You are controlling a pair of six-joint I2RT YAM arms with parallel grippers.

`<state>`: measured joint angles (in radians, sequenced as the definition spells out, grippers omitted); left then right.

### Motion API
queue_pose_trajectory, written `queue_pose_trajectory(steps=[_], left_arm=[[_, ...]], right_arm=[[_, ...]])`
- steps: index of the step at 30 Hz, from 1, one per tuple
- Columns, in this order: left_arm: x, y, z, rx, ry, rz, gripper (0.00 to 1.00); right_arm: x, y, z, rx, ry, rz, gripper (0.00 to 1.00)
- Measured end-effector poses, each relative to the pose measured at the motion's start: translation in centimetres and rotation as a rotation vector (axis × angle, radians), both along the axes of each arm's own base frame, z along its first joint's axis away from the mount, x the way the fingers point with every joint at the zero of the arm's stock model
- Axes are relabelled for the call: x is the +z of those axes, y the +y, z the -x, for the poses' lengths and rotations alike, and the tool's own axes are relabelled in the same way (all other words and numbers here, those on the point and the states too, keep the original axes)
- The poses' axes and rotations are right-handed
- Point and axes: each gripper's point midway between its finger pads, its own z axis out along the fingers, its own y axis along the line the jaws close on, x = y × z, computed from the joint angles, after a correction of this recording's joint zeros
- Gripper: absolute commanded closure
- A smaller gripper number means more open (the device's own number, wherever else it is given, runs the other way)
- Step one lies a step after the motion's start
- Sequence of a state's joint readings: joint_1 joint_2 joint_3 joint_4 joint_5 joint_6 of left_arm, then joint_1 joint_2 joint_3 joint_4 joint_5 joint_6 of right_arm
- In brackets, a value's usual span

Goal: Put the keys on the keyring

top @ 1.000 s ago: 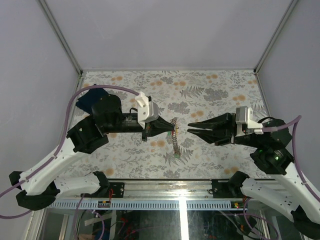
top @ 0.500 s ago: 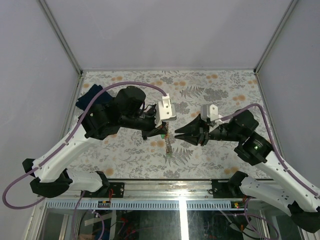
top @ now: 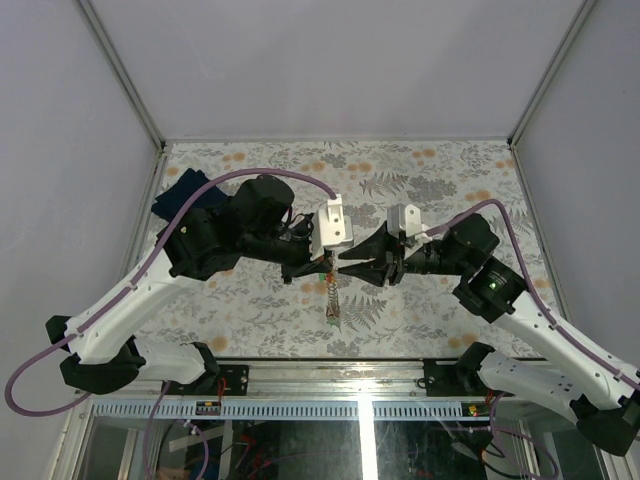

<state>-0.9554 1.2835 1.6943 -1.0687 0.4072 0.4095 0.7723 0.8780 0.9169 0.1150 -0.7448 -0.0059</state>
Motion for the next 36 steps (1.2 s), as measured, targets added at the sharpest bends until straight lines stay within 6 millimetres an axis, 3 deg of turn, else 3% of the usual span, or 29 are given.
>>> queue_pose_trajectory(steps=[19, 26, 31, 36], left_arm=[[-0.2, 0.0, 0.0, -0.008, -0.009, -0.010, 1.00], [-0.2, 0.0, 0.1, -0.008, -0.010, -0.009, 1.00], [-0.1, 0.0, 0.0, -0.005, -0.015, -0.006, 1.00], [0.7, 0.0, 0.1, -0.010, -0.049, 0.049, 0.83]], right_arm=[[-1.5, 1.2, 0.1, 0.069, 0.043, 0.031, 0.81], [-1.5, 1.2, 0.0, 0.064, 0.040, 0.032, 1.00], [-1.5, 1.2, -0.1, 0.060, 0.038, 0.035, 1.00], [-0.8, 1.0, 0.0, 0.049, 0.027, 0.016, 1.00]])
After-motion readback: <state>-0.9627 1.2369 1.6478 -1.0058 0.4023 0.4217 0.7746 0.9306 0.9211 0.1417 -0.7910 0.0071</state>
